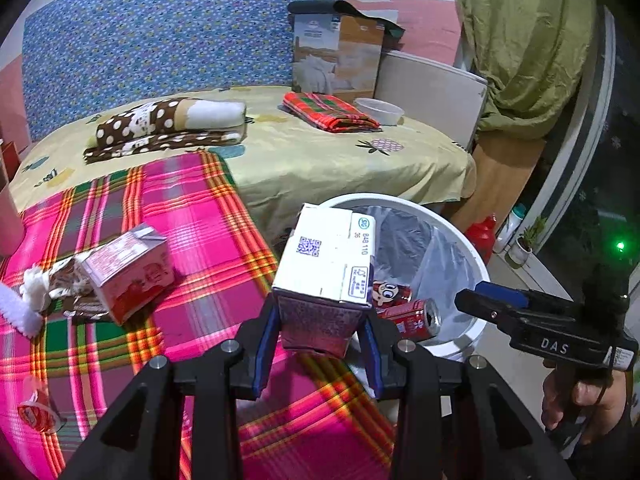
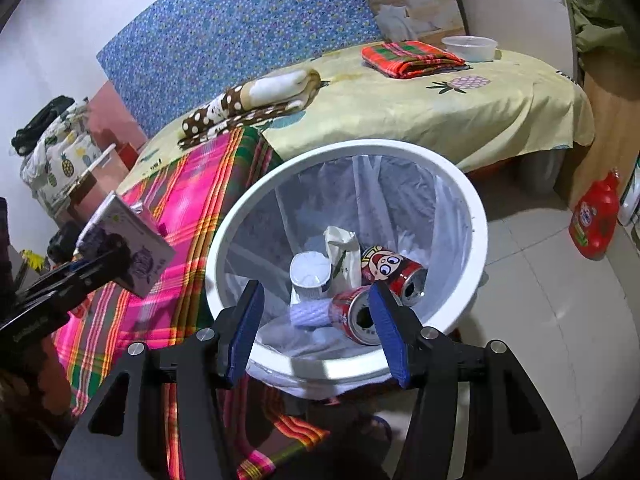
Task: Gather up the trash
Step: 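Lower the white milk carton into the wastebasket and open the left tool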
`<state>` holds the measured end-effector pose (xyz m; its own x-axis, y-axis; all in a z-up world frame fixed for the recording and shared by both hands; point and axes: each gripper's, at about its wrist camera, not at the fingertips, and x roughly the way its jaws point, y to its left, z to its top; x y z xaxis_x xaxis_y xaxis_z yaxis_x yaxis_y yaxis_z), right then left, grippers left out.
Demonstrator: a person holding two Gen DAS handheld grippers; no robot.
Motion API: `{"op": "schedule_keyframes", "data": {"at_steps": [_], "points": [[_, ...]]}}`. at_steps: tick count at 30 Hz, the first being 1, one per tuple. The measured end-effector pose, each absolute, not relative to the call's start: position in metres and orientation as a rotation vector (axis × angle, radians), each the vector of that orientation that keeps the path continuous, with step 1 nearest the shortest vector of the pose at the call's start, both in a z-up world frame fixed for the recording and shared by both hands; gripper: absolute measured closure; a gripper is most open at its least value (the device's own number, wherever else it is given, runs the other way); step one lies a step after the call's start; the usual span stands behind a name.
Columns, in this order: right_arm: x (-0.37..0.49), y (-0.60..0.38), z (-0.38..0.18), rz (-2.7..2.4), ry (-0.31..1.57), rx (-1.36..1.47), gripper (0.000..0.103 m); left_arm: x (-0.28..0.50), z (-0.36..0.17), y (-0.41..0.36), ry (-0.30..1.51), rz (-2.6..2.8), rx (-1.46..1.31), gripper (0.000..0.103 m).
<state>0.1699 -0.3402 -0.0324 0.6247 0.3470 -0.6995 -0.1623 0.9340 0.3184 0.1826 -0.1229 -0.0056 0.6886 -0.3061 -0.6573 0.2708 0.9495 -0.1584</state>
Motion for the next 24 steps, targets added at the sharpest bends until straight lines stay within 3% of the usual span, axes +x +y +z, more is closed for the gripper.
{"op": "schedule_keyframes", "data": {"at_steps": [19,24], "points": [[0.162,-0.349,-0.035,0.309,0.837,0.275,0.047,0.211,-0.021,-0.174,0.791,-0.437,-0.043,0.063],[0.162,-0.349,-0.035,0.311,0.833,0.278,0.047,0.212,-0.024,-0.174,0.801,-0.449,-0.061,0.056]]}}
